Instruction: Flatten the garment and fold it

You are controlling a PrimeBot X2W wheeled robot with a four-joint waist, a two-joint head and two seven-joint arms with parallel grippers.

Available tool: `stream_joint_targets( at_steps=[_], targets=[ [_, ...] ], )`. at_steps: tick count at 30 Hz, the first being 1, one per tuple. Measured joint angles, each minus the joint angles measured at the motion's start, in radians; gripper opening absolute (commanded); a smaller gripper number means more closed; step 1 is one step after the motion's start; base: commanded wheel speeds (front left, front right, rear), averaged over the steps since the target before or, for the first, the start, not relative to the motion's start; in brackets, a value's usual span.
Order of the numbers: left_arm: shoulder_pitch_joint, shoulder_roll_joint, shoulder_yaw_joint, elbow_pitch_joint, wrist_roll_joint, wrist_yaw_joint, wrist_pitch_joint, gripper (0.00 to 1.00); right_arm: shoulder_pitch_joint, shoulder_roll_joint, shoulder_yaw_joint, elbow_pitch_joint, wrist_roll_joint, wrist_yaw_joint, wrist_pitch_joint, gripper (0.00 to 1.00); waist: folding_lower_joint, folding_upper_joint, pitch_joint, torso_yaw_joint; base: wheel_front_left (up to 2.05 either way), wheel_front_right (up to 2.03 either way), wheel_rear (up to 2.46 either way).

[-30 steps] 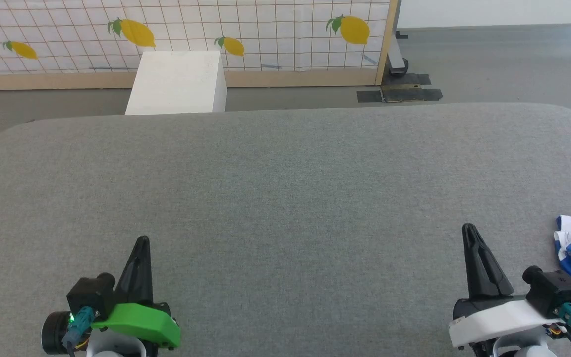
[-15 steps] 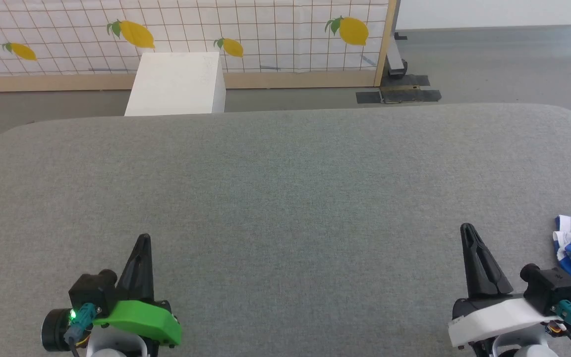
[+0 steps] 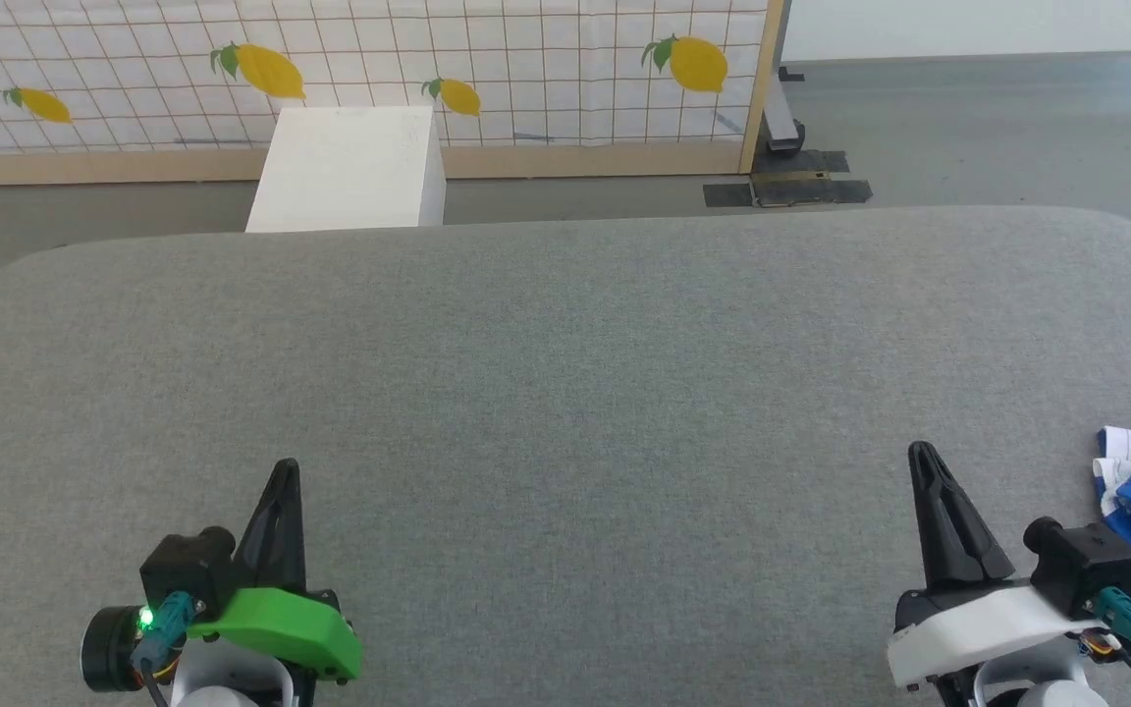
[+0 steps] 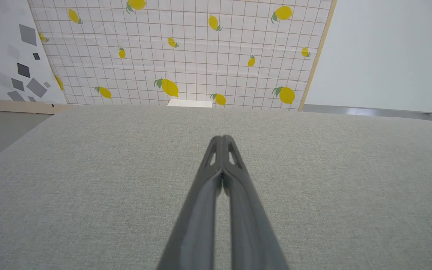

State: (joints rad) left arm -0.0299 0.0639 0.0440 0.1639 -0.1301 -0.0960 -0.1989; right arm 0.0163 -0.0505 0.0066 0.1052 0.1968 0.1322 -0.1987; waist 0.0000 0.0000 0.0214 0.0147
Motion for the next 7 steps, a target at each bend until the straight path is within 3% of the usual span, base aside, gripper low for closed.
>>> stream_joint_targets(
  at_steps=[7],
  targets=[
    [0.0, 0.0, -0.003, -0.012, 0.019, 0.002, 0.013, 0.0, 0.0, 0.0, 0.0, -0.007, -0.013, 0.0, 0.015, 0.0, 0.0, 0.0, -0.002, -0.001, 0.0, 0.0, 0.0]
  ],
)
